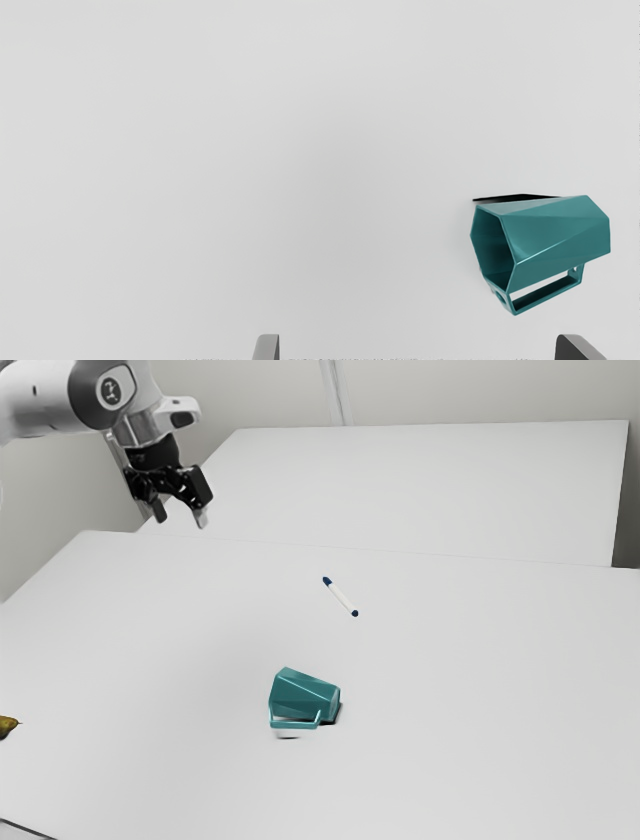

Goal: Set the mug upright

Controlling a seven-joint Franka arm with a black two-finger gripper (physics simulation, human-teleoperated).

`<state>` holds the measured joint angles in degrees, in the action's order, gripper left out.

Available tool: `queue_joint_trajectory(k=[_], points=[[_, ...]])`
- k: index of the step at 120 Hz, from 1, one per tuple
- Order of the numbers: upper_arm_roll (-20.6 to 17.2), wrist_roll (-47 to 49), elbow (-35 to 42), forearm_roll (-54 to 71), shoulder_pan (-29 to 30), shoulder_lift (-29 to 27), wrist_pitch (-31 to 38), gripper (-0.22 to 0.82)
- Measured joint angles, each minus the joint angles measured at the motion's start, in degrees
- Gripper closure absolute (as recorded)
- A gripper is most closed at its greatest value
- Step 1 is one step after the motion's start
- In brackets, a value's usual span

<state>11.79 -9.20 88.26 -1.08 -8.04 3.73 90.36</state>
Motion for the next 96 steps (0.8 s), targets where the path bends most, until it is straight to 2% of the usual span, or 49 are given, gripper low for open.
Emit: queue_joint_trajectory(k=[9,24,43,72,96], points=[[0.1,-0.6,1.9,-0.5,0.0,-1.1,0.2,0.00],[2.1,-1.3,13.3,-5.1,-1.9,-7.3,2.4,0.00],[4.4,-2.2,21.5,-17.1,0.6,-8.4,3.6,0.00],[5.2,-3.1,28.4,-31.7,0.3,-5.4,5.6,0.00],[7.6,-6.1,29.7,-42.1,-0.6,2.3,7.6,0.00]])
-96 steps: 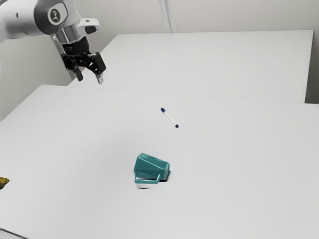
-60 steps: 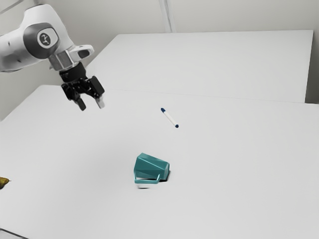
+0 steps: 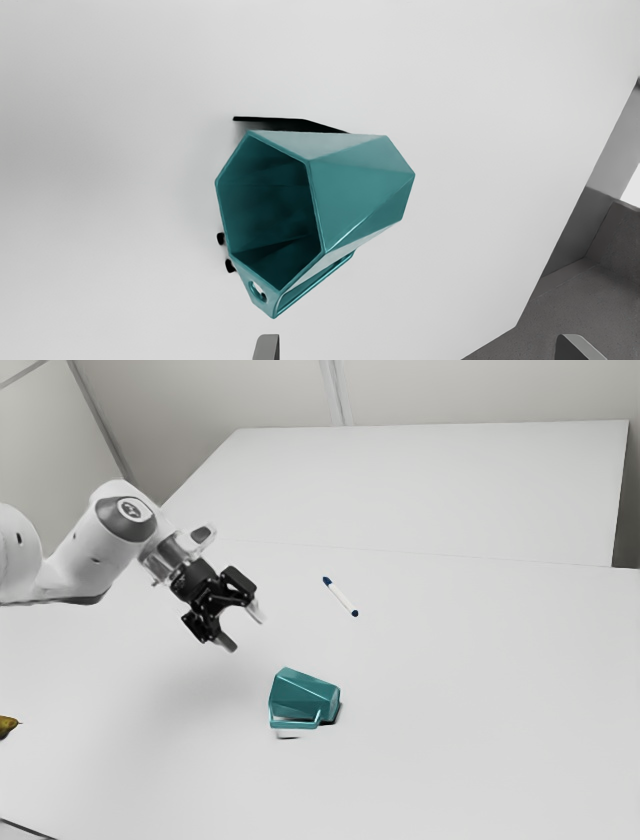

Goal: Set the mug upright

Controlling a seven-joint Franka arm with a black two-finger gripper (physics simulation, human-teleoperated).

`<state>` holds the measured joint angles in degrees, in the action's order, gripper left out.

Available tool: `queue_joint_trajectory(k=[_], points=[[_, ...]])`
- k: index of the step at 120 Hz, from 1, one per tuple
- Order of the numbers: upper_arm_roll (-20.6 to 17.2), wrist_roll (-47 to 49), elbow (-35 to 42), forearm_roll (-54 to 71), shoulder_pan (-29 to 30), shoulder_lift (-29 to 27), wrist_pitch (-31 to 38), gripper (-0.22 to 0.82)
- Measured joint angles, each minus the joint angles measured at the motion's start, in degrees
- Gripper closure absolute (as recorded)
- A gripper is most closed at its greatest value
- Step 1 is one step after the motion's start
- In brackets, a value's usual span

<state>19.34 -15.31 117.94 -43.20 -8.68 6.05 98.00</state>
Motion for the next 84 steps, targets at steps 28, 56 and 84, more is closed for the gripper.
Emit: queue_joint_trajectory(k=[28,56,84], points=[[0.4,-4.4,2.4,-5.4,0.7,4.0,1.1,0.00],[-1.1,-7.5,5.3,-6.8,0.4,4.0,1.9,0.01],[-2.7,-9.6,5.8,-9.7,-0.2,6.3,3.1,0.02]])
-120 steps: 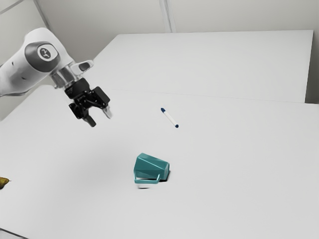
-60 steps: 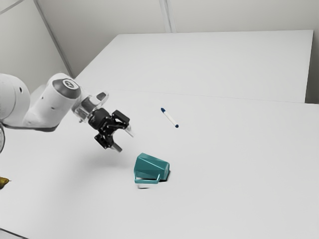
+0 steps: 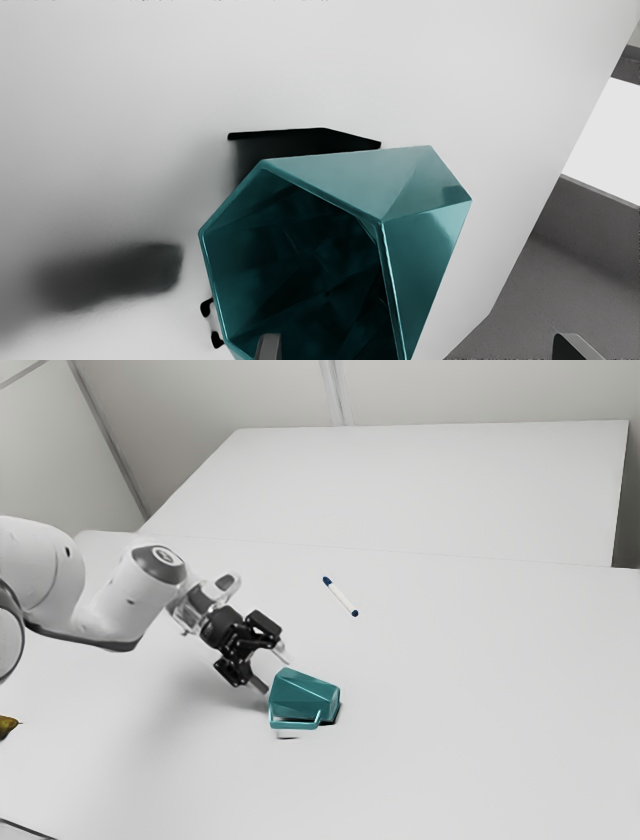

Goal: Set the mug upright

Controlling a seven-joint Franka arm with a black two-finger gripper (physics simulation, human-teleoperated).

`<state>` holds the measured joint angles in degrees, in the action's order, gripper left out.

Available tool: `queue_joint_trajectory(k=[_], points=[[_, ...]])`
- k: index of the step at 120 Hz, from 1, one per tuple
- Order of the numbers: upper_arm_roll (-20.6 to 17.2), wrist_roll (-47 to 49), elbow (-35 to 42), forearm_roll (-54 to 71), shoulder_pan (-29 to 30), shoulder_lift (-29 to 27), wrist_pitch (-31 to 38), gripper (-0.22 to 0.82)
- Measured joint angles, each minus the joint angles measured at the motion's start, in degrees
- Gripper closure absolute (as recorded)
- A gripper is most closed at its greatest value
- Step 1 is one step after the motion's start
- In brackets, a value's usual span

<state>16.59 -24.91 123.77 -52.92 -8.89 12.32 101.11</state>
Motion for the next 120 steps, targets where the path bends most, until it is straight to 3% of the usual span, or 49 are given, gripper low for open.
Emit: queue_joint_trajectory(k=[17,33,60,74,92,120], points=[[-0.9,-0.8,0.0,-1.6,-0.7,0.6,0.8,0.05],[-1.6,-1.2,-0.1,-2.4,-1.1,0.5,1.4,0.15],[-2.7,-0.7,-0.3,-3.0,-1.1,-0.1,1.7,0.53],[-3.5,-0.2,-0.7,-3.3,-1.1,-0.6,1.9,0.65],[-4.1,0.5,-1.8,-2.8,-1.1,-1.1,2.0,0.73],[-4.2,1.7,-1.9,-1.9,-1.1,-2.6,1.9,0.77]])
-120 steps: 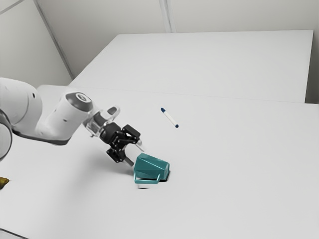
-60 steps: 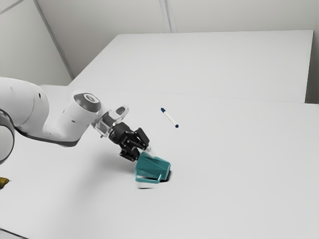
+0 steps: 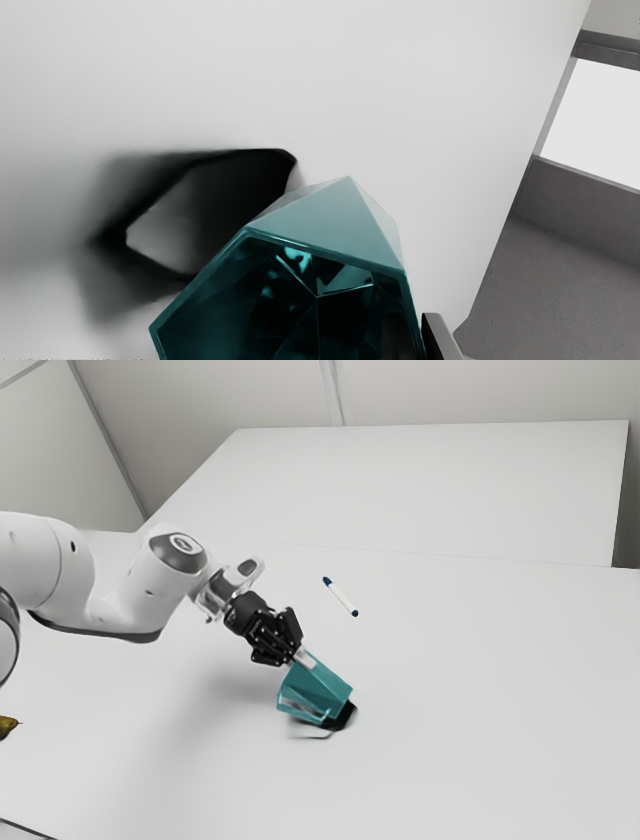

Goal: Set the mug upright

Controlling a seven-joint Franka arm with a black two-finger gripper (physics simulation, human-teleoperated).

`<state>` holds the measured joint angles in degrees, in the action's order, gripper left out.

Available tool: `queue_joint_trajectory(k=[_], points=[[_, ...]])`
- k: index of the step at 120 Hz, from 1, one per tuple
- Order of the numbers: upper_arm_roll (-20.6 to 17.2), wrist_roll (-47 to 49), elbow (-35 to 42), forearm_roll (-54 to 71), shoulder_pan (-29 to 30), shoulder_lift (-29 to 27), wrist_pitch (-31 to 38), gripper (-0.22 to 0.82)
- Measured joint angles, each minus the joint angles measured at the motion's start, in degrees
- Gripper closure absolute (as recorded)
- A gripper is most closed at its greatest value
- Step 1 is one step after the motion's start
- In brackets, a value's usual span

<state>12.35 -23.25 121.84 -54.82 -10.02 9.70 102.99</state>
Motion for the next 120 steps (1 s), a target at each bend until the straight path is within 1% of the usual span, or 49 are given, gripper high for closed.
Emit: queue_joint_trajectory(k=[8,17,26,45,62,76,93,120], points=[[-0.8,0.6,0.0,2.7,-0.2,-2.9,0.9,0.78],[-1.1,1.2,0.0,8.4,-2.3,-6.3,3.5,0.78],[-1.2,1.7,0.0,16.5,-5.2,-8.8,7.2,0.78],[-1.2,4.6,0.0,37.7,-11.4,-11.4,13.0,0.79],[-2.5,9.6,0.0,55.0,-13.7,-11.5,15.0,0.79],[-2.7,14.3,-0.2,64.6,-14.8,-9.7,15.7,0.79],[-3.5,19.8,-1.2,69.2,-15.0,-6.8,16.3,0.79],[-3.8,27.0,-1.0,70.6,-14.0,-5.8,16.3,0.79]])
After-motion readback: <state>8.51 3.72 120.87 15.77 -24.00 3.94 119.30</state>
